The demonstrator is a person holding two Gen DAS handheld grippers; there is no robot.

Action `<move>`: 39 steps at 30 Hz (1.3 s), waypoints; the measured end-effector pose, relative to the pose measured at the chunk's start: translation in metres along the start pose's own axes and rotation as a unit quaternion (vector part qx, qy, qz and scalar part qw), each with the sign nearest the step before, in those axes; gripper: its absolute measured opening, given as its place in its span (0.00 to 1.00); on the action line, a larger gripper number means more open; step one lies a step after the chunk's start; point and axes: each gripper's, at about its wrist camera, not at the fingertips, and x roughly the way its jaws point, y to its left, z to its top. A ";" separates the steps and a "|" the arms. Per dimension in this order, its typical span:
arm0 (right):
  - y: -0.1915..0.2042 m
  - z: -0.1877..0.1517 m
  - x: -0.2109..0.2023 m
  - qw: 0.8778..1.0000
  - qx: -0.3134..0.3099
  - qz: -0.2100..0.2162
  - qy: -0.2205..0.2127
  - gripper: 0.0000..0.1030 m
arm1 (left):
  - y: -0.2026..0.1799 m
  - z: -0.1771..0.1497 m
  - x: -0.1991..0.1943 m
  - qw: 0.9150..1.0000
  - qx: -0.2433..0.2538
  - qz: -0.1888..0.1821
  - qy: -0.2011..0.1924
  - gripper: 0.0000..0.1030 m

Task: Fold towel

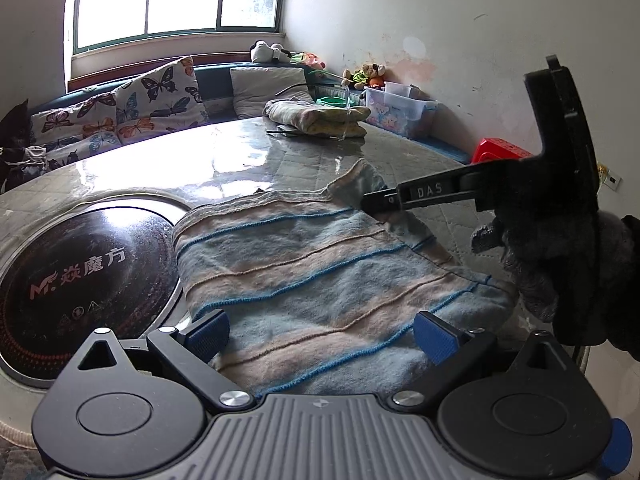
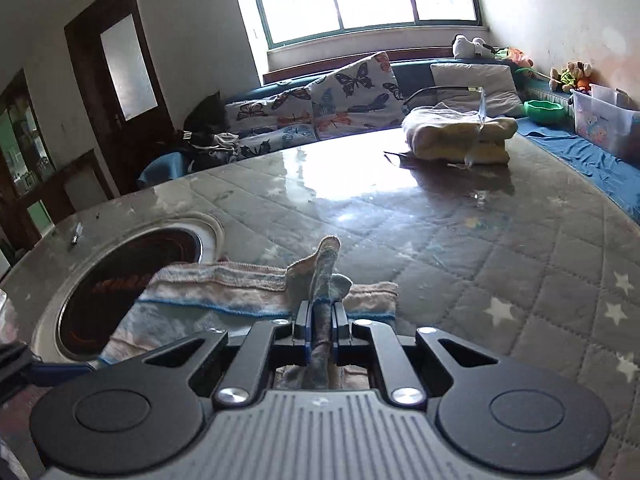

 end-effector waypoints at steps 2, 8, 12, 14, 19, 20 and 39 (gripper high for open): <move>-0.004 -0.001 0.000 1.000 0.012 0.004 0.000 0.08 | 0.000 0.000 -0.001 1.000 -0.001 0.000 -0.001 0.97; -0.014 -0.003 -0.005 0.999 0.032 -0.002 0.004 0.09 | 0.004 0.007 -0.005 1.000 0.000 0.003 -0.010 0.97; -0.024 -0.004 -0.009 0.999 0.044 -0.011 0.001 0.26 | 0.000 0.011 -0.004 1.000 0.010 -0.002 -0.014 0.97; -0.028 -0.002 -0.014 0.998 0.053 -0.016 -0.005 0.26 | -0.006 0.013 -0.002 1.000 0.021 -0.006 -0.016 0.96; -0.033 0.013 -0.027 0.998 0.051 -0.021 -0.036 0.26 | -0.023 0.019 0.005 0.998 0.049 -0.021 -0.026 0.92; -0.033 0.016 -0.028 0.998 0.045 -0.010 -0.038 0.26 | -0.027 0.020 0.007 0.998 0.053 -0.024 -0.026 0.90; -0.015 0.016 0.013 0.997 -0.048 0.050 0.042 0.25 | -0.082 0.006 0.033 0.988 0.116 -0.101 -0.020 0.49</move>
